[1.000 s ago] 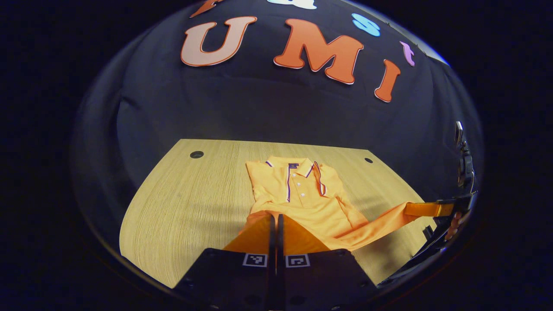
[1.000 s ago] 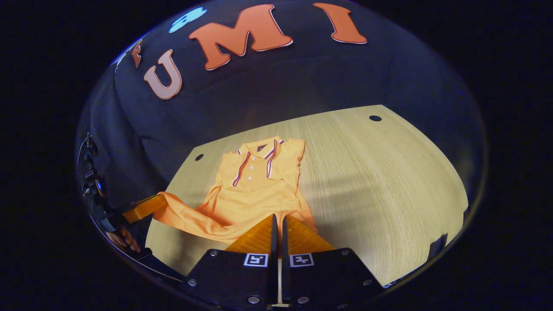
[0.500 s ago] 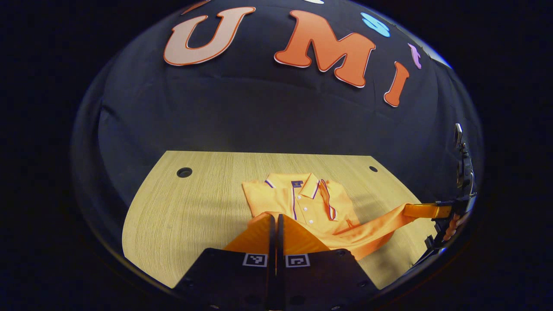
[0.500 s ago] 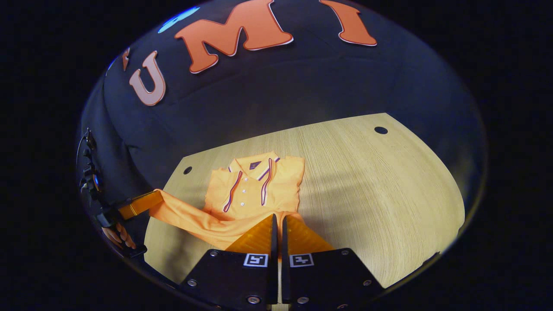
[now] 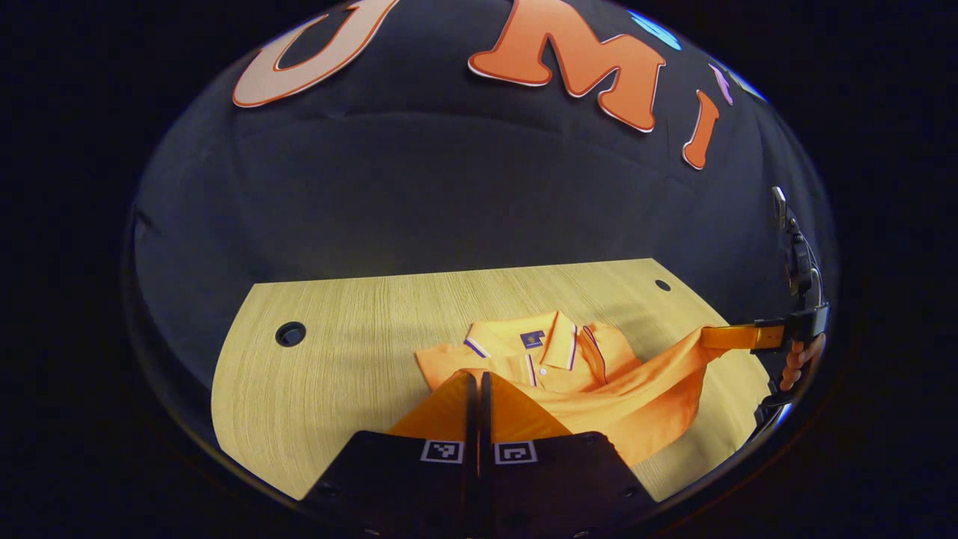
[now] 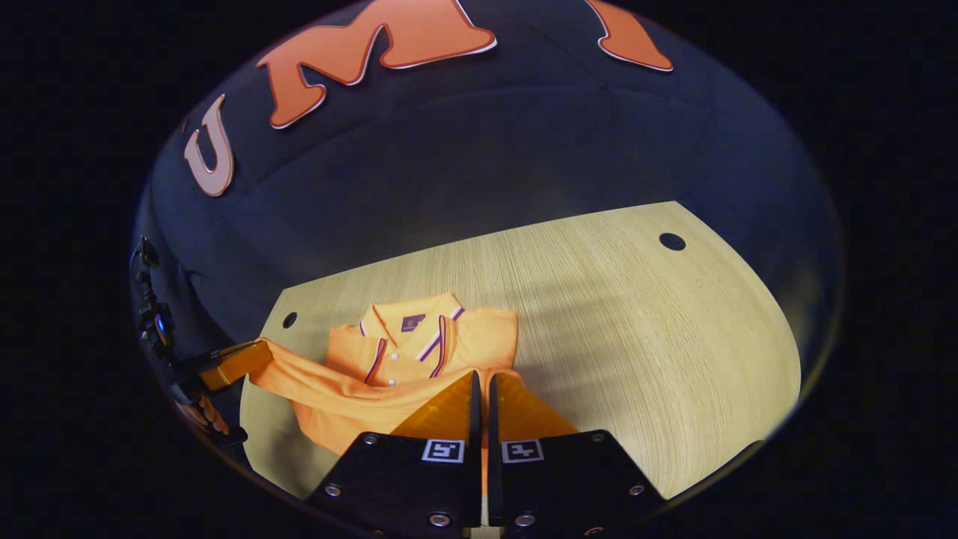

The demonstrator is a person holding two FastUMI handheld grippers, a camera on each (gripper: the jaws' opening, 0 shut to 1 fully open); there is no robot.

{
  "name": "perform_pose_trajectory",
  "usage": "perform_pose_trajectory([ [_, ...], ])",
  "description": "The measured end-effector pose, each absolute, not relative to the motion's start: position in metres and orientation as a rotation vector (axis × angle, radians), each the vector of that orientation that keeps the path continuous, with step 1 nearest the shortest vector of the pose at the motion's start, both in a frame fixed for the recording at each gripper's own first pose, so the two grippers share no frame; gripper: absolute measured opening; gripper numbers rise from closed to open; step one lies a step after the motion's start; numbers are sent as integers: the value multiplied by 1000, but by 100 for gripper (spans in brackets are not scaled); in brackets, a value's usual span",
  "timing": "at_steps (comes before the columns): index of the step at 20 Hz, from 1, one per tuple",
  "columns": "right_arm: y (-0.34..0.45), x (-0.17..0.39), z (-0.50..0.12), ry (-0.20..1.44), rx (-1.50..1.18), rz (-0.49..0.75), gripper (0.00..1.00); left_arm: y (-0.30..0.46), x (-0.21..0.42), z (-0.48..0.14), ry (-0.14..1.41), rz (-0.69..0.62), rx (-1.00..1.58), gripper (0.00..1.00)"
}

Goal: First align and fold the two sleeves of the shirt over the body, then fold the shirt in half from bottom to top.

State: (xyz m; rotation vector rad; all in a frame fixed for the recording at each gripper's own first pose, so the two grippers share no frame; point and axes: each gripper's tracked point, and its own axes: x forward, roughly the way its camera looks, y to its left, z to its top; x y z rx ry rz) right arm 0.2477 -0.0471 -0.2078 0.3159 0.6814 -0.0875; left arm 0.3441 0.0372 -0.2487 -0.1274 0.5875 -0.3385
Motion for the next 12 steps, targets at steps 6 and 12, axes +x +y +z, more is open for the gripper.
perform_pose_trajectory([
  [6, -53, 316, -226, 709, 282, -96, 4, 49, 409, -281, 622, -316, -142, 0],
  [12, -59, 349, -252, 781, 289, -127, 4, 50, 443, -318, 684, -296, -132, 1],
])
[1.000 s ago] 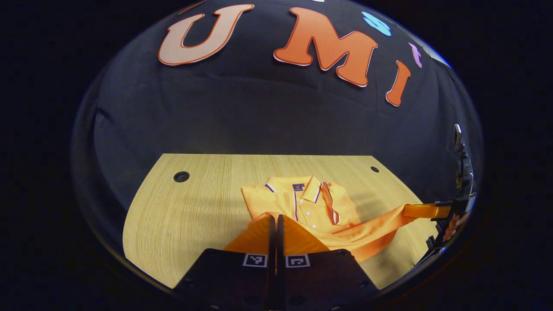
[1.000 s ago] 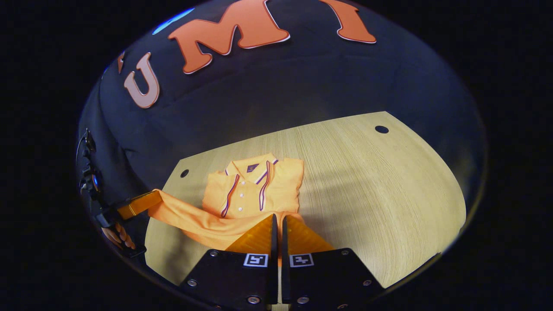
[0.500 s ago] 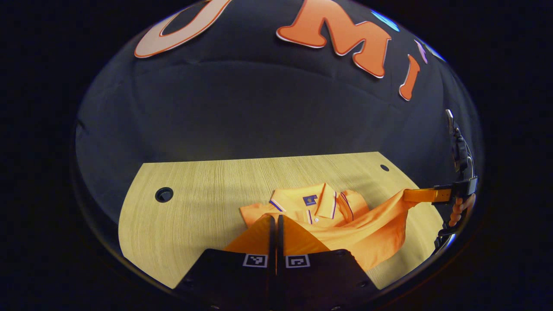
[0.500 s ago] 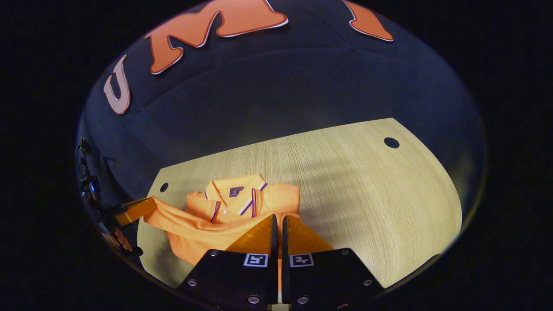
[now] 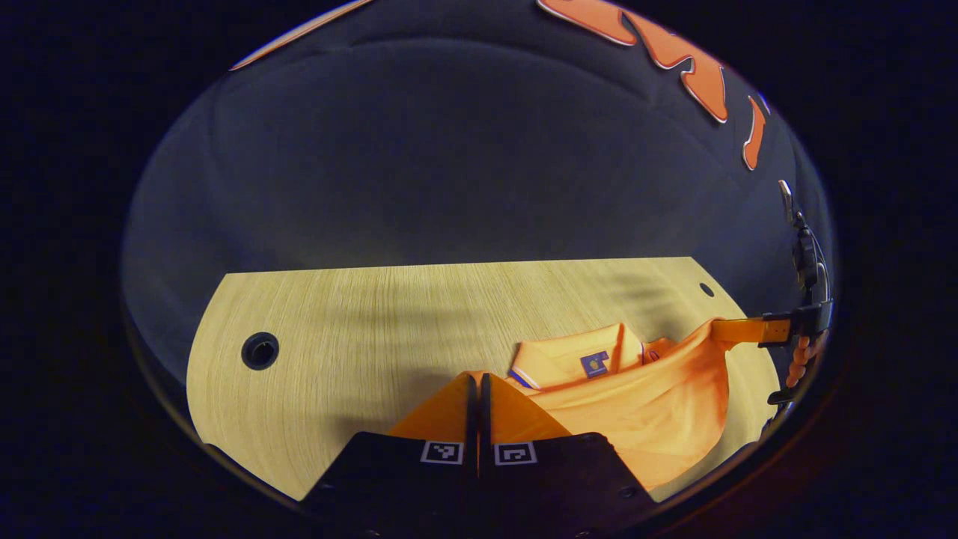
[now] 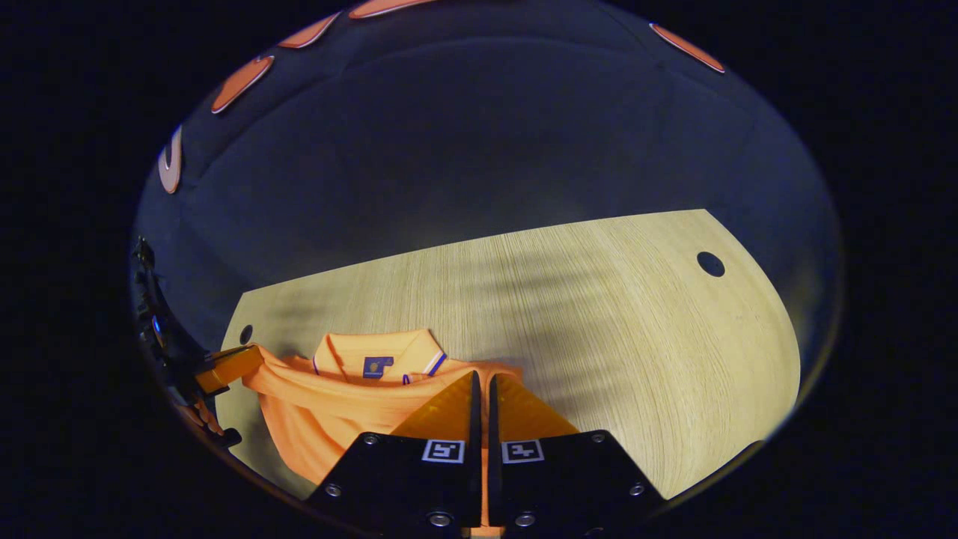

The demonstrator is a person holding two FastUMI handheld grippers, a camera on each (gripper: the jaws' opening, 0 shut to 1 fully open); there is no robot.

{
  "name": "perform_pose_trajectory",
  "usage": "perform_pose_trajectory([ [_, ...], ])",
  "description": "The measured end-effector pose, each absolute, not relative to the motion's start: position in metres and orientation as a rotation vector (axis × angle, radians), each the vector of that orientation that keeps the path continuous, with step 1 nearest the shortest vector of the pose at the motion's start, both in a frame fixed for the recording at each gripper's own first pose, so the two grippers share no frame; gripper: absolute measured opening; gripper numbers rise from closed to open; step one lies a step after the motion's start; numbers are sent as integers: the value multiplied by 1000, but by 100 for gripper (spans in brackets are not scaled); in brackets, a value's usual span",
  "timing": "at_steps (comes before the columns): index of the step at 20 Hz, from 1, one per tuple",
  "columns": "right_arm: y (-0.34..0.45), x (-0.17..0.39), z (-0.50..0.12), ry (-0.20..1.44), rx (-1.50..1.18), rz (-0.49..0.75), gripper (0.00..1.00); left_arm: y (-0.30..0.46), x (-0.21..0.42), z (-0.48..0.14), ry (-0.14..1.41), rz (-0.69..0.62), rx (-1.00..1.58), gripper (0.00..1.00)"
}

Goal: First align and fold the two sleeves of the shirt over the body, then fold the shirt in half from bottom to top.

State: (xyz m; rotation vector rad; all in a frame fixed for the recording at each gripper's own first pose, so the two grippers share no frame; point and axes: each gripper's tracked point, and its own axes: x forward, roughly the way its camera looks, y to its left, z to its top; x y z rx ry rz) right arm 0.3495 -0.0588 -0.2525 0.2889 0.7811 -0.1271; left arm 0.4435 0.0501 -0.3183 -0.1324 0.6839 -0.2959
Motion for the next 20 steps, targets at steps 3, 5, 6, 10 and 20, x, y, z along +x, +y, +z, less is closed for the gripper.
perform_pose_trajectory([
  [3, -55, 351, -255, 815, 356, -126, 4, 53, 446, -317, 679, -263, -103, 8],
  [5, -61, 353, -253, 794, 325, -152, 4, 55, 444, -316, 684, -249, -109, 34],
  [6, -59, 352, -250, 788, 316, -143, 4, 56, 439, -312, 686, -243, -119, 47],
  [10, -59, 341, -241, 779, 254, -131, 4, 62, 421, -286, 655, -220, -128, 86],
  [20, -37, 320, -219, 732, 141, -37, 4, 68, 364, -262, 616, -162, -118, 90],
])
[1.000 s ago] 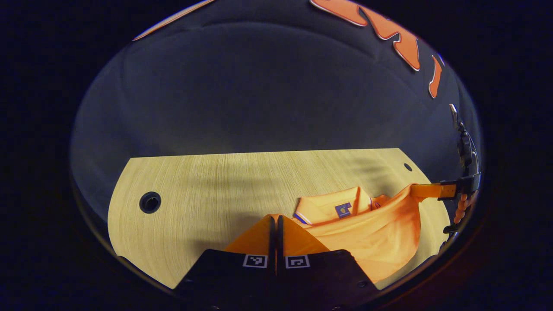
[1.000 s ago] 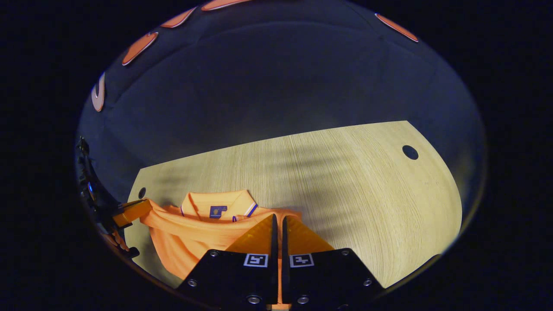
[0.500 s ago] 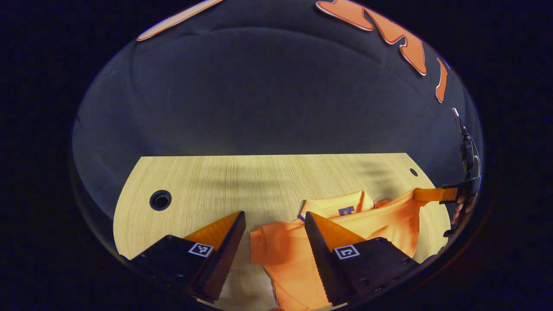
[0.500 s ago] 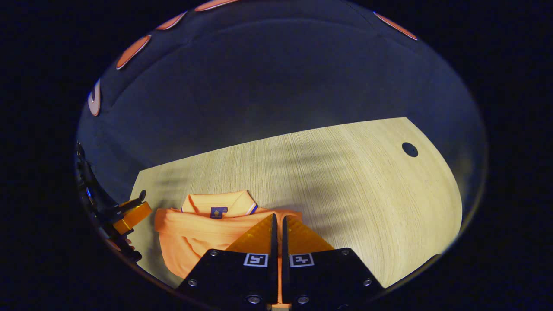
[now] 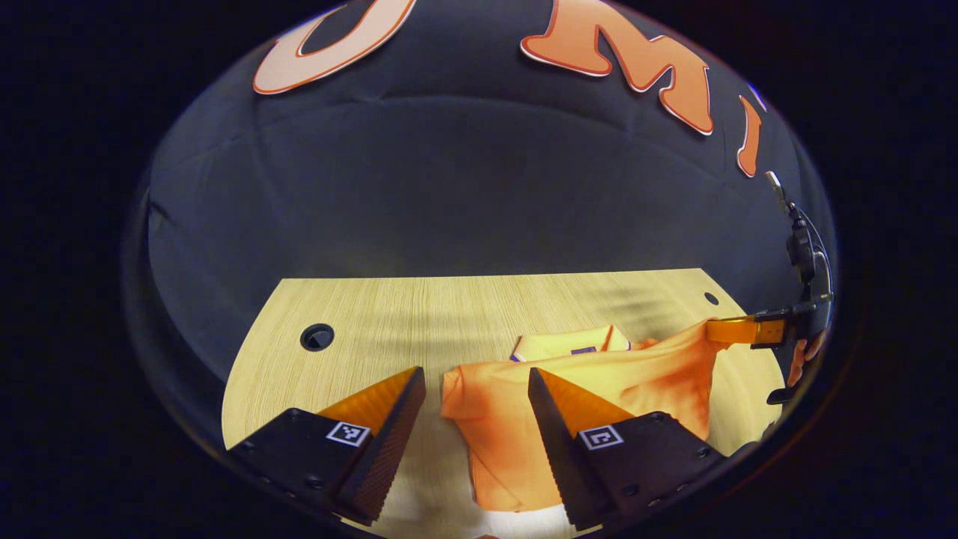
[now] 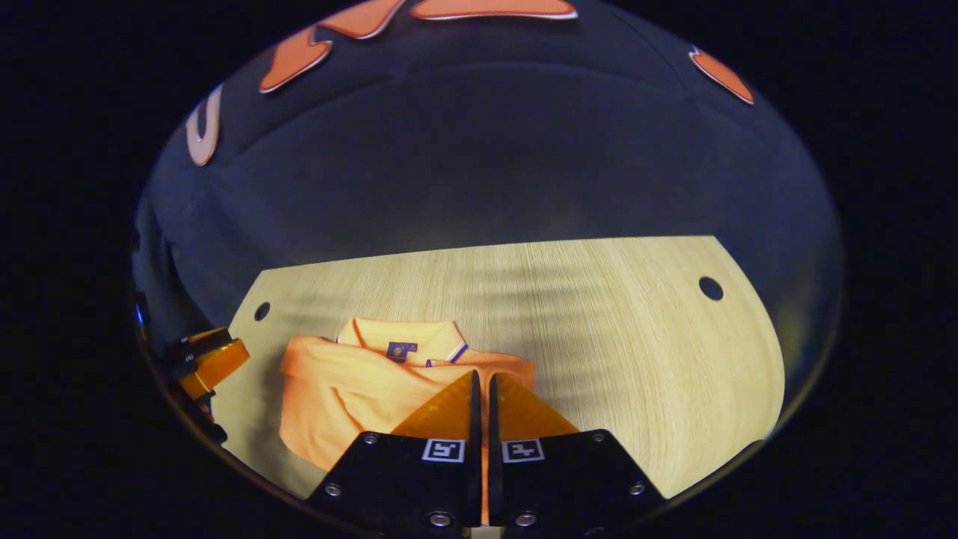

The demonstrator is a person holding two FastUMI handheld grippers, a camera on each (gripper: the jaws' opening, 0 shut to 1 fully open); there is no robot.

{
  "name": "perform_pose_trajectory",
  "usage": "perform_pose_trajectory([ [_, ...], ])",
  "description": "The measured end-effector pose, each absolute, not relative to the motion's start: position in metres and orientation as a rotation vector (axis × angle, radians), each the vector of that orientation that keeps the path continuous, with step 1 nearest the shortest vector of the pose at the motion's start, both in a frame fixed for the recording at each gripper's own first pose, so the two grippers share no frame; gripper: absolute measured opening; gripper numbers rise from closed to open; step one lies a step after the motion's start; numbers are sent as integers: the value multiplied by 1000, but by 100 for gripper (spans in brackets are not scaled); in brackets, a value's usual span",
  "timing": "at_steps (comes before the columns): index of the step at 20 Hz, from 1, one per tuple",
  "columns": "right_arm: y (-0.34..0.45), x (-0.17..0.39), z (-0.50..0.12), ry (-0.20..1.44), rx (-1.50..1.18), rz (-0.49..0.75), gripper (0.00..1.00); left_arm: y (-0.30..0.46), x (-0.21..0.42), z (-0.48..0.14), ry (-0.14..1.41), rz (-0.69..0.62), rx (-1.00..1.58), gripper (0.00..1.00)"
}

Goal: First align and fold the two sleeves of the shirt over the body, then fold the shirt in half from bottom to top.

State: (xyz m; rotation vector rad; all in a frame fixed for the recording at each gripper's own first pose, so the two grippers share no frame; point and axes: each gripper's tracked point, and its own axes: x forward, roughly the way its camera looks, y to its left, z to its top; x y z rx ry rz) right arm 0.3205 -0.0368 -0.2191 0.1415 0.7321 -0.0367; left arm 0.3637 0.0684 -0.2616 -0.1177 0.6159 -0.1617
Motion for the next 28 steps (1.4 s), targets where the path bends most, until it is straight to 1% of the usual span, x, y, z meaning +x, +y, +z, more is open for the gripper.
perform_pose_trajectory([
  [1, -37, 321, -223, 743, 152, -52, 4, 70, 363, -262, 621, -154, -120, 86],
  [4, -34, 317, -236, 815, 260, -94, 4, 76, 358, -255, 609, -141, -123, 86],
  [5, -28, 318, -242, 800, 294, -85, 4, 77, 358, -255, 610, -142, -120, 86],
  [6, -27, 321, -231, 776, 304, -83, 36, 79, 359, -256, 609, -142, -118, 86],
  [7, -27, 317, -233, 782, 298, -73, 68, 78, 361, -258, 608, -145, -119, 86],
  [8, -20, 316, -231, 783, 302, -44, 100, 79, 363, -258, 606, -147, -118, 86],
  [10, -25, 320, -226, 745, 266, -64, 100, 79, 364, -262, 609, -146, -111, 86],
  [12, -23, 313, -220, 741, 269, -79, 99, 75, 361, -261, 610, -152, -123, 86],
  [15, -30, 301, -199, 676, 230, -96, 99, 77, 354, -248, 583, -135, -135, 86],
  [18, -29, 284, -164, 573, 187, -94, 99, 78, 338, -219, 508, -126, -134, 87],
  [20, -28, 267, -143, 512, 159, -86, 99, 77, 321, -196, 451, -121, -130, 91],
  [22, -26, 259, -120, 451, 135, -71, 99, 74, 301, -172, 402, -114, -123, 93],
  [24, -25, 241, -101, 398, 123, -60, 99, 70, 282, -151, 363, -111, -122, 94],
  [25, -26, 233, -93, 373, 116, -55, 99, 69, 274, -145, 340, -115, -127, 96],
  [28, -28, 200, -74, 316, 115, -57, 99, 63, 236, -117, 276, -107, -126, 96],
])
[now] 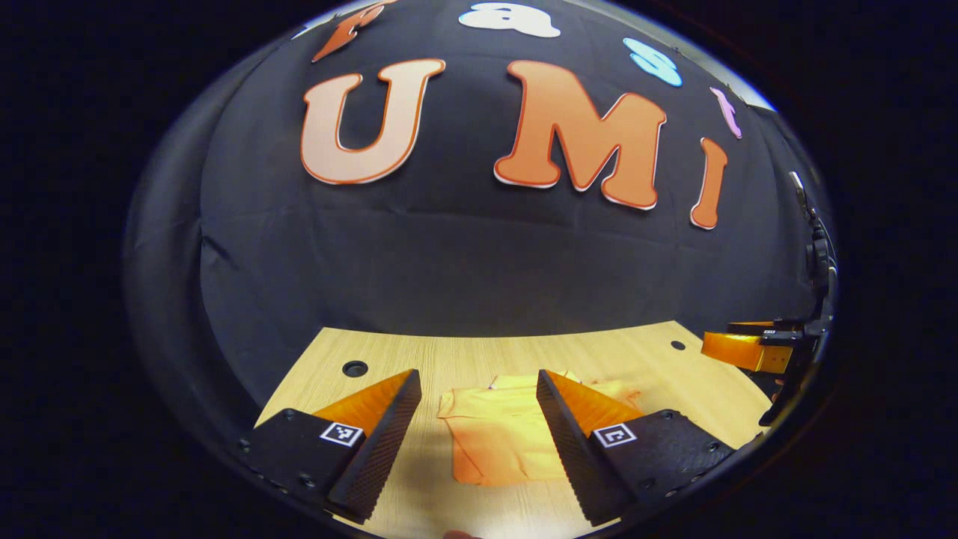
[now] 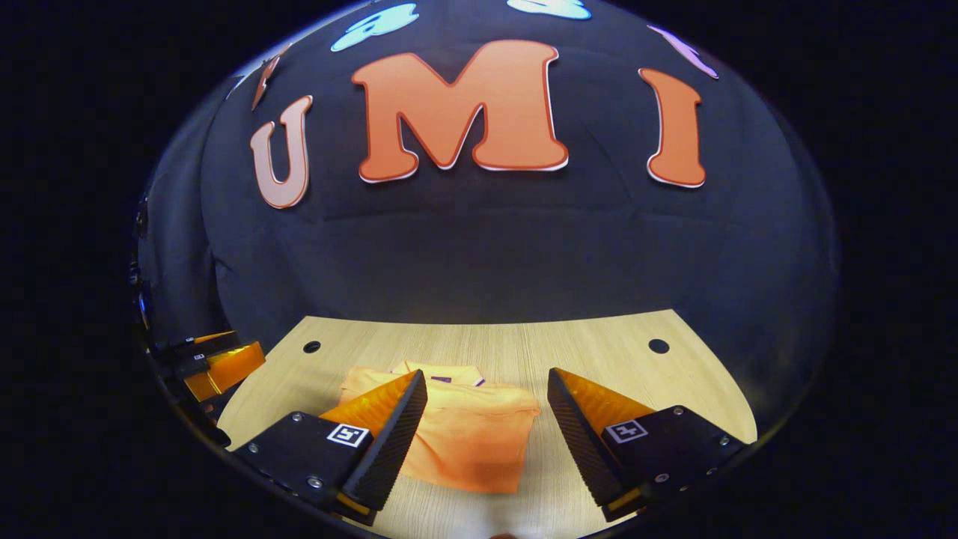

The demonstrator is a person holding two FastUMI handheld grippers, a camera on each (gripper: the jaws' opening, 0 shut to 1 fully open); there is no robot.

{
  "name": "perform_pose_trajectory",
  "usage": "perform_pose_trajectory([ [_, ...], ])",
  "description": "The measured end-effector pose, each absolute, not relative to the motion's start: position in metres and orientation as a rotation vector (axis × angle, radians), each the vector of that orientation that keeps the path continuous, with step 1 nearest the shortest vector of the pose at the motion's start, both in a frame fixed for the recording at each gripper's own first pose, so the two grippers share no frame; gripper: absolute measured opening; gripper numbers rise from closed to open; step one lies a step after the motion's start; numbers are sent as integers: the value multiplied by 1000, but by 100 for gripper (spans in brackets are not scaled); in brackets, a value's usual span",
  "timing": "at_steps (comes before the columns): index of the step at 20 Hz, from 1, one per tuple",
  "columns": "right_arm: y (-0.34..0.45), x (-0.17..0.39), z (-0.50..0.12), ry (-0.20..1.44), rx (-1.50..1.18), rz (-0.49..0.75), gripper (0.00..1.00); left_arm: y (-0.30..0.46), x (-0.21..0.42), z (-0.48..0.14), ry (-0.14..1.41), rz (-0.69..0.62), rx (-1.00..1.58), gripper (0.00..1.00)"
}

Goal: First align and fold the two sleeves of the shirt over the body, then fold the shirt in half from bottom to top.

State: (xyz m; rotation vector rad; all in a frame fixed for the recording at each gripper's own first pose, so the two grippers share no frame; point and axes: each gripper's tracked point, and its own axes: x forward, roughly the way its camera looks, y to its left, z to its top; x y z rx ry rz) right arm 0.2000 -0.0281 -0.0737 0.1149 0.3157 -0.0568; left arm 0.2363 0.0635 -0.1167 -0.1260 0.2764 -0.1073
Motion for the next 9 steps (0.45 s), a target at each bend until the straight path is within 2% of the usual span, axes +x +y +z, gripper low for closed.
perform_pose_trajectory([
  [9, -32, 121, -61, 220, 160, -71, 99, 36, 151, -87, 202, -125, -146, 96],
])
